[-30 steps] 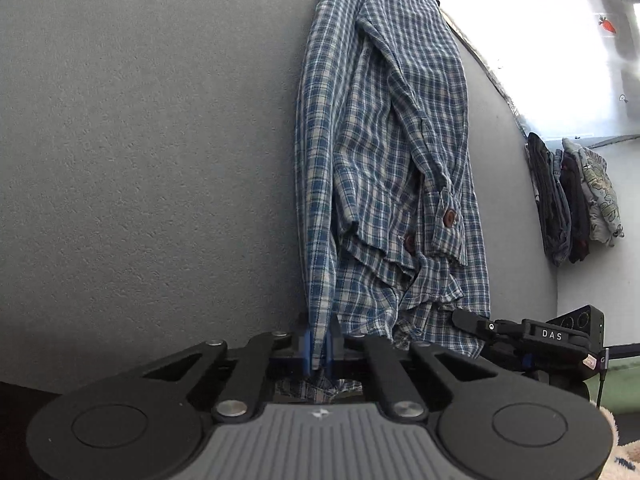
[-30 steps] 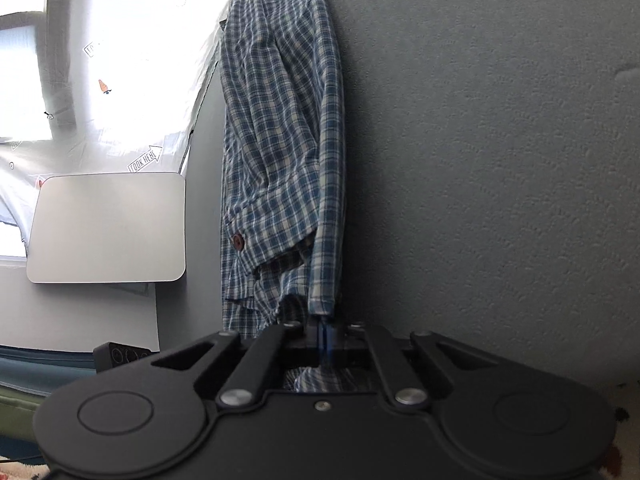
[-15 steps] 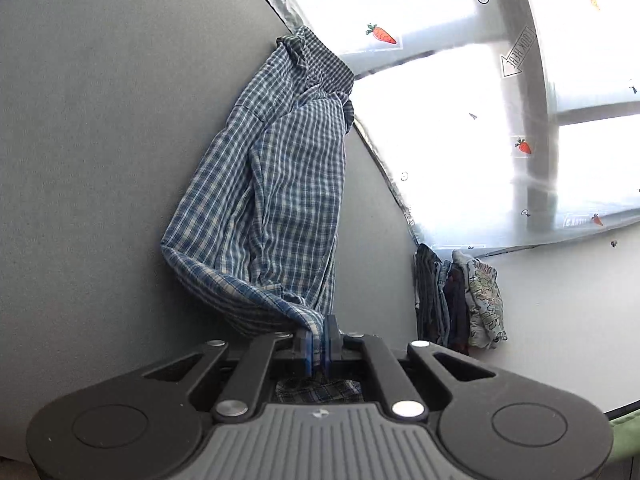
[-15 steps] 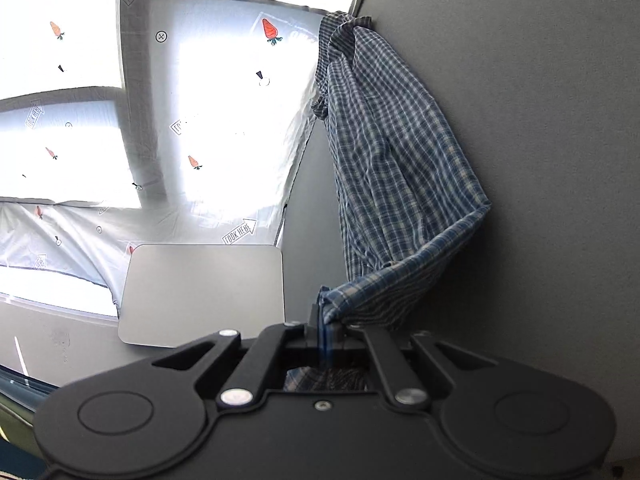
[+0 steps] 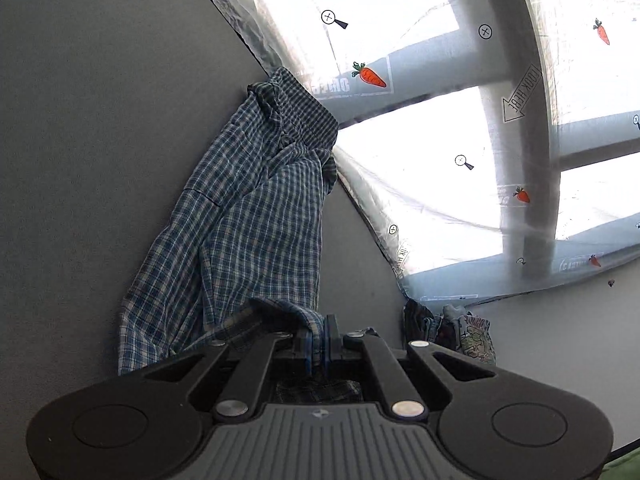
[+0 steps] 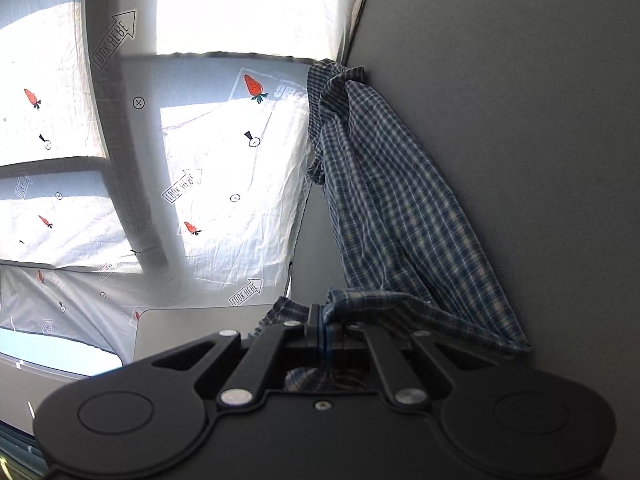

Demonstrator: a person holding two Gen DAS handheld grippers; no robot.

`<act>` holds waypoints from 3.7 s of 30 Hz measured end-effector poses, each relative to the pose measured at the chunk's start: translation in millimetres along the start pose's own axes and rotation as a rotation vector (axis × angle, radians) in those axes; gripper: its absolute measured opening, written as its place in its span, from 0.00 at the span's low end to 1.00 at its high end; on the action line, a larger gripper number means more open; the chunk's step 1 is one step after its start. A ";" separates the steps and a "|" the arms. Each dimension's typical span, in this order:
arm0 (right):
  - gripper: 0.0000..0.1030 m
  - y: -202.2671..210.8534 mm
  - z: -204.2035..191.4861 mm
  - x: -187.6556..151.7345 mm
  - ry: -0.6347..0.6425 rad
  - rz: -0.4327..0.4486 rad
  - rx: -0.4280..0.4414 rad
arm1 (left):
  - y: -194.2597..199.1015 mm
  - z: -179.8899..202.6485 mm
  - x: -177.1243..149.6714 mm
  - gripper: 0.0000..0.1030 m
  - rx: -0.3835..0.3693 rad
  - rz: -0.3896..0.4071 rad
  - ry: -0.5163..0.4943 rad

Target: Fold clothes

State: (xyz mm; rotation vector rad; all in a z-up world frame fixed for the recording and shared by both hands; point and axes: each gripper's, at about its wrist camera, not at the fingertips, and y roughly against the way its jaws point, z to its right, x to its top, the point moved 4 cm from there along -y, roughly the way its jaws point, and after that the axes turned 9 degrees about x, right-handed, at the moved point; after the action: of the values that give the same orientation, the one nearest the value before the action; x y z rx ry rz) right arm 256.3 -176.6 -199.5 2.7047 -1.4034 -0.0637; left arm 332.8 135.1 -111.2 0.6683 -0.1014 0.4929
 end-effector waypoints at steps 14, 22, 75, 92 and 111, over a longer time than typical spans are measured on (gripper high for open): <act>0.07 -89.6 58.6 83.2 -0.238 -0.044 -0.092 | -89.9 -40.1 74.2 0.06 0.112 -0.015 0.144; 0.24 -99.8 47.6 117.0 -0.221 0.032 -0.068 | -100.7 -29.9 102.3 0.41 0.084 0.026 0.153; 0.57 12.4 14.7 -17.6 -0.034 0.220 -0.386 | -11.5 -70.8 -7.8 0.75 0.357 0.047 0.259; 0.66 18.5 50.6 -49.2 -0.289 0.194 -0.321 | -65.7 -75.1 -31.0 0.75 0.249 -0.167 0.262; 0.05 7.0 30.7 -30.1 -0.291 0.241 -0.128 | -37.5 -57.4 -27.1 0.10 0.126 -0.059 0.408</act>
State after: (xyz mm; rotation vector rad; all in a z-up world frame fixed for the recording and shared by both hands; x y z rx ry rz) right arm 230.8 -158.0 -229.5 2.4784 -1.7247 -0.5285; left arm 322.8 134.2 -184.2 0.6796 0.3348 0.5726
